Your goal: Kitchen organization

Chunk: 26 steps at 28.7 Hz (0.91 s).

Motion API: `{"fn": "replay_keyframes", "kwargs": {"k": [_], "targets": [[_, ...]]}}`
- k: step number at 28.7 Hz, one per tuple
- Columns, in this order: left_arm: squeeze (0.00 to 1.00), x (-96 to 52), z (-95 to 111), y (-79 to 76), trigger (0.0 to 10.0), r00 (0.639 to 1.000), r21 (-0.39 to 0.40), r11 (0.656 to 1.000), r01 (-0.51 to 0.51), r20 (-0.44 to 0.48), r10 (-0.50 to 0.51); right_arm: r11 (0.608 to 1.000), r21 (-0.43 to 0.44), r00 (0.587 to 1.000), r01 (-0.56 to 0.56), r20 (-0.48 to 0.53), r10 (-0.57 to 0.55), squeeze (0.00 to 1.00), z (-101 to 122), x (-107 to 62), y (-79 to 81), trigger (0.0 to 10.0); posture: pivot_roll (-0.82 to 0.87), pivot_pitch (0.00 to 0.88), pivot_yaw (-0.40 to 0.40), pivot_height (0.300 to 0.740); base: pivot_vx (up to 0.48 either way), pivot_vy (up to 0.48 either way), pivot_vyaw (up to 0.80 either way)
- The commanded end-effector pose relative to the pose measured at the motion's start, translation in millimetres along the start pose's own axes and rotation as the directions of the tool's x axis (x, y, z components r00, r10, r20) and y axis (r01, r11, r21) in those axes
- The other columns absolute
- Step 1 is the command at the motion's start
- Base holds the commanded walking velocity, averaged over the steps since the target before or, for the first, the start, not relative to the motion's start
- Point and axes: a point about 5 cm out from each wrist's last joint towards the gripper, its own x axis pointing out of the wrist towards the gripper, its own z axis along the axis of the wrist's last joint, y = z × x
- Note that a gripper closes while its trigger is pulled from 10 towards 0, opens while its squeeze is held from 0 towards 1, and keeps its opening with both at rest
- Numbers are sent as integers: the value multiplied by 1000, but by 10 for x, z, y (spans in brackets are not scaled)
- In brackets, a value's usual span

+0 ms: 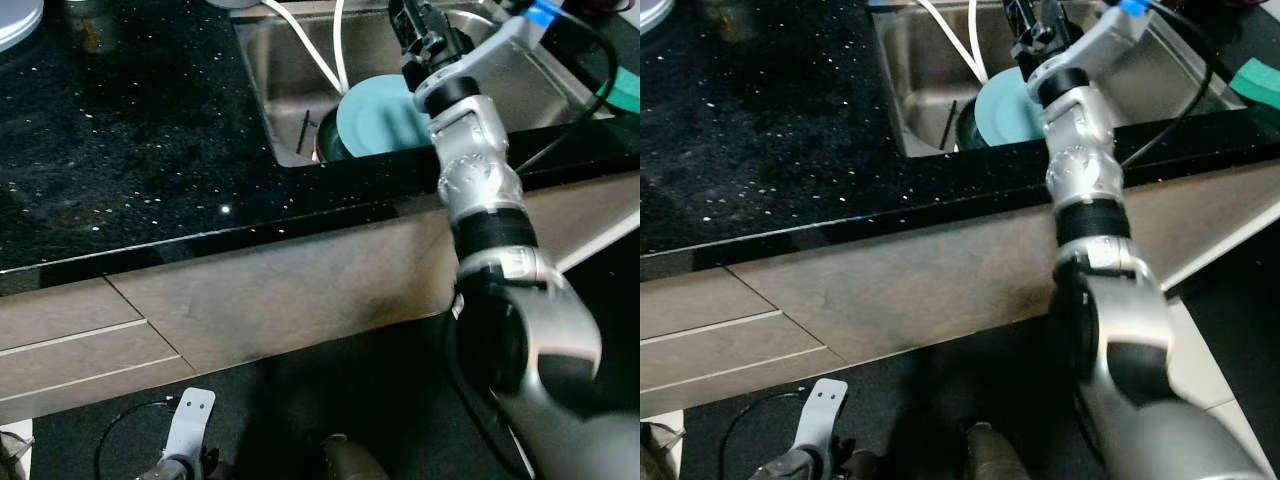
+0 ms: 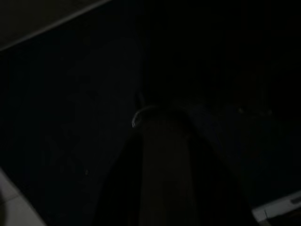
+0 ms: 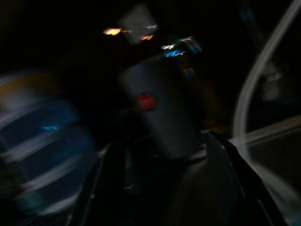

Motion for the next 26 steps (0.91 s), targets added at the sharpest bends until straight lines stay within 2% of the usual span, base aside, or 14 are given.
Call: {"fn": "replay_keyframes", "kwargs": {"k": [1,2,3,5,6,8,10,14,15,21,23,24,25,26], "targets": [[0,-25,-169,-15,10000,998,-18,1000,-2,-61,1,984,64,986,-164,22,163,0,55,-19,194,10000,73,204,-27,740,0,0,0],[0,-25,-169,-15,10000,998,-18,1000,-2,-61,1,984,64,986,-164,22,163,0,55,-19,194,10000,73,204,-27,740,0,0,0],[0,-25,-167,-9,10000,998,-17,1000,-4,-62,3,973,87,977,-212,21,211,0,55,-68,246,10000,73,204,-27,740,0,0,0],[0,-27,-161,10,10000,998,-13,1000,-8,-64,7,912,157,924,-380,8,383,0,43,-287,439,10000,77,184,-22,740,0,0,0],[0,-27,-161,10,10000,998,-13,1000,-8,-64,7,912,157,924,-380,8,383,0,43,-287,439,10000,77,184,-22,740,0,0,0],[0,-28,-156,24,10000,998,-10,1000,-12,-66,11,825,198,835,-529,-49,548,0,-25,-531,639,10000,78,170,-16,740,0,0,0],[0,-28,-152,30,10000,998,-11,1000,-14,-66,13,765,255,770,-592,-103,630,0,-107,-681,753,10000,76,167,-14,740,0,0,0],[0,-29,-148,35,10000,998,-9,1000,-10,-68,9,747,307,753,-590,-125,646,0,-158,-772,794,10000,69,158,-9,740,0,0,0],[0,-29,-144,42,10000,997,12,1000,-5,-73,5,735,355,745,-578,-138,652,0,-210,-863,834,10000,60,152,-6,740,0,0,0],[0,-28,-134,50,10000,997,42,999,-4,-81,8,715,424,723,-556,-178,667,0,-308,-1017,931,10000,55,139,-5,740,0,0,0],[0,-26,-129,48,10000,997,45,999,-7,-81,10,722,440,709,-534,-231,666,0,-359,-1116,931,10000,55,137,-5,740,-251,0,0],[0,-23,-122,44,10000,997,44,999,-10,-80,14,755,431,689,-495,-335,643,0,-450,-1237,851,10000,60,129,-10,740,-285,0,0],[0,-23,-122,44,10000,997,44,999,-10,-80,14,755,431,689,-495,-335,643,0,-450,-1237,851,10000,60,129,-10,740,-285,0,0],[0,-22,-120,43,10000,997,44,999,-11,-80,15,769,423,678,-479,-378,630,0,-486,-1283,812,10000,60,129,-10,740,-285,0,0]]}}
